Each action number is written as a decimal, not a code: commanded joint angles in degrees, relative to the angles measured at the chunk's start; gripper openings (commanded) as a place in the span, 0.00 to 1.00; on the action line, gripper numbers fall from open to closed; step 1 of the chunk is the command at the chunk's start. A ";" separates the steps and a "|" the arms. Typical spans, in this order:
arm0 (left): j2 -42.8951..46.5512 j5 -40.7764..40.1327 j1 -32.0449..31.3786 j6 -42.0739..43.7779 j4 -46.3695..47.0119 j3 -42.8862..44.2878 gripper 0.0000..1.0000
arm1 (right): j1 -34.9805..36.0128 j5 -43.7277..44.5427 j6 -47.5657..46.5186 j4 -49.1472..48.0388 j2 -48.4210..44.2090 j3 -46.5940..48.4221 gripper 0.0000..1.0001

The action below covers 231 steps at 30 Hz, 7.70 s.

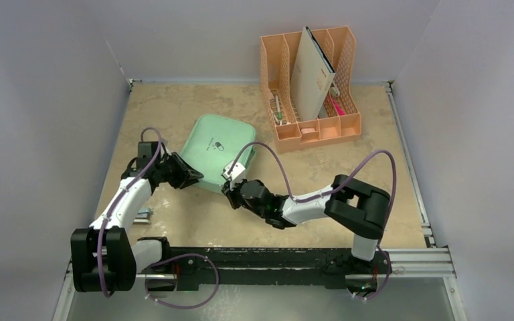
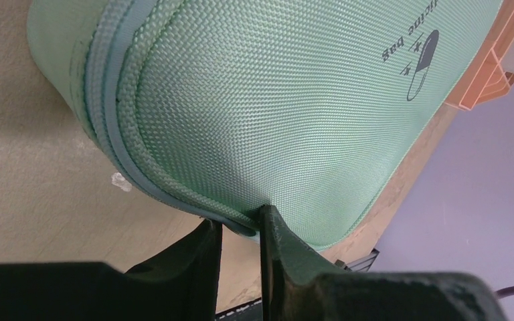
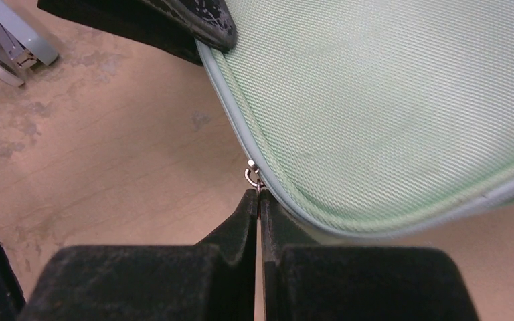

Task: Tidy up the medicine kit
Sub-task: Zip the medicine box at the center of the board.

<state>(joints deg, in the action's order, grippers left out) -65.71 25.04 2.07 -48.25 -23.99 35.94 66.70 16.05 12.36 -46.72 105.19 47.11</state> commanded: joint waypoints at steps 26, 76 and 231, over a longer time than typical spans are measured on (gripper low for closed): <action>-5.98 -14.05 0.61 10.85 -5.64 5.15 0.12 | -6.12 1.17 -20.39 6.39 -13.08 -9.38 0.00; 2.11 -2.88 0.66 5.89 -5.62 2.72 0.37 | 0.64 -2.26 -9.03 2.27 2.94 11.75 0.00; 12.70 -19.70 -3.74 -25.04 -9.84 -6.66 0.16 | 4.40 5.27 -8.19 1.49 -6.37 -4.34 0.00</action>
<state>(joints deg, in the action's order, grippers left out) -51.16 12.84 -1.69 -74.08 -34.37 30.11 71.16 17.37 6.83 -44.51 102.69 45.41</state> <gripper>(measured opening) 0.207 0.007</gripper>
